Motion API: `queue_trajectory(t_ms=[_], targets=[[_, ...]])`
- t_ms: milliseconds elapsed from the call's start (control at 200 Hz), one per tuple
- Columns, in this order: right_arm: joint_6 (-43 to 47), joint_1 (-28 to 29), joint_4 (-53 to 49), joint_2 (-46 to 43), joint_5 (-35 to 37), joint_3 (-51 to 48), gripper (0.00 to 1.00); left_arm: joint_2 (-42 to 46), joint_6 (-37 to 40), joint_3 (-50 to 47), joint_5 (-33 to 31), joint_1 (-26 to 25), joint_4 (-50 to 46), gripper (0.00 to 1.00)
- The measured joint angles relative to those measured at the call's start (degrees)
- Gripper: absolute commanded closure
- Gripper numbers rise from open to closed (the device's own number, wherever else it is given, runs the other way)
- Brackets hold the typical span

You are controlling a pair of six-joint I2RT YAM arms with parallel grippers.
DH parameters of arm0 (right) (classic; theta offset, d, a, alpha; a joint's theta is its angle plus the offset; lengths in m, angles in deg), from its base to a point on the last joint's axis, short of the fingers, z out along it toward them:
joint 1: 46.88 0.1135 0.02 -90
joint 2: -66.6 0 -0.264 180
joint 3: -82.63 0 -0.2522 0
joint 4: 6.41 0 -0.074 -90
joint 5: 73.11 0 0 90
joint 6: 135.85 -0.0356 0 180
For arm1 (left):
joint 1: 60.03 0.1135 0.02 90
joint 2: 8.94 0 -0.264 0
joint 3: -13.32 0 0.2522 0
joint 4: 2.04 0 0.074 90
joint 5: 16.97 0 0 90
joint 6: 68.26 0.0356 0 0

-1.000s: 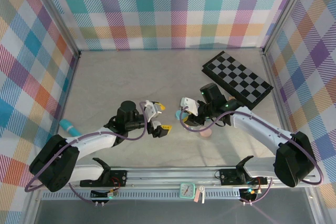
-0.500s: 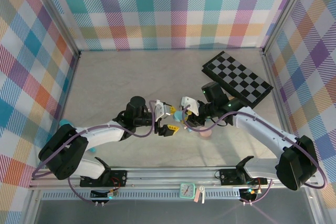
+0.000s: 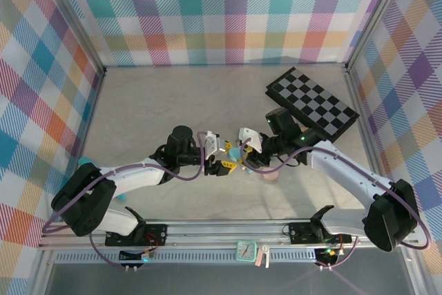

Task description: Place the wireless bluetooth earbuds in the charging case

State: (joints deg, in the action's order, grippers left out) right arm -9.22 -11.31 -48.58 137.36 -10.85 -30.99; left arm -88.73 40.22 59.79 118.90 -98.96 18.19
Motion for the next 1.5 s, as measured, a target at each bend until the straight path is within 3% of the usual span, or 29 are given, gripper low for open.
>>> queue_trajectory(t_ms=[360, 490, 700, 1330, 1500], targets=[[-0.2, 0.0, -0.7, -0.5, -0.4, 0.0, 0.62, 0.0, -0.5, 0.2, -0.4, 0.0, -0.4, 0.63], [-0.4, 0.0, -0.8, -0.8, -0.4, 0.0, 0.57, 0.0, -0.7, 0.3, -0.2, 0.0, -0.4, 0.65], [-2.0, 0.0, 0.2, -2.0, -0.1, 0.0, 0.38, 0.0, -0.6, 0.8, 0.2, 0.0, -0.8, 0.65], [-5.0, -1.5, 2.7, -6.6, 5.2, 0.0, 0.34, 0.0, 0.6, 0.8, -0.4, 0.0, -2.3, 0.64], [-7.1, -1.9, 5.5, -7.6, 8.6, 0.0, 0.25, 0.0, 0.1, 0.7, -0.1, 0.0, -1.7, 0.64]])
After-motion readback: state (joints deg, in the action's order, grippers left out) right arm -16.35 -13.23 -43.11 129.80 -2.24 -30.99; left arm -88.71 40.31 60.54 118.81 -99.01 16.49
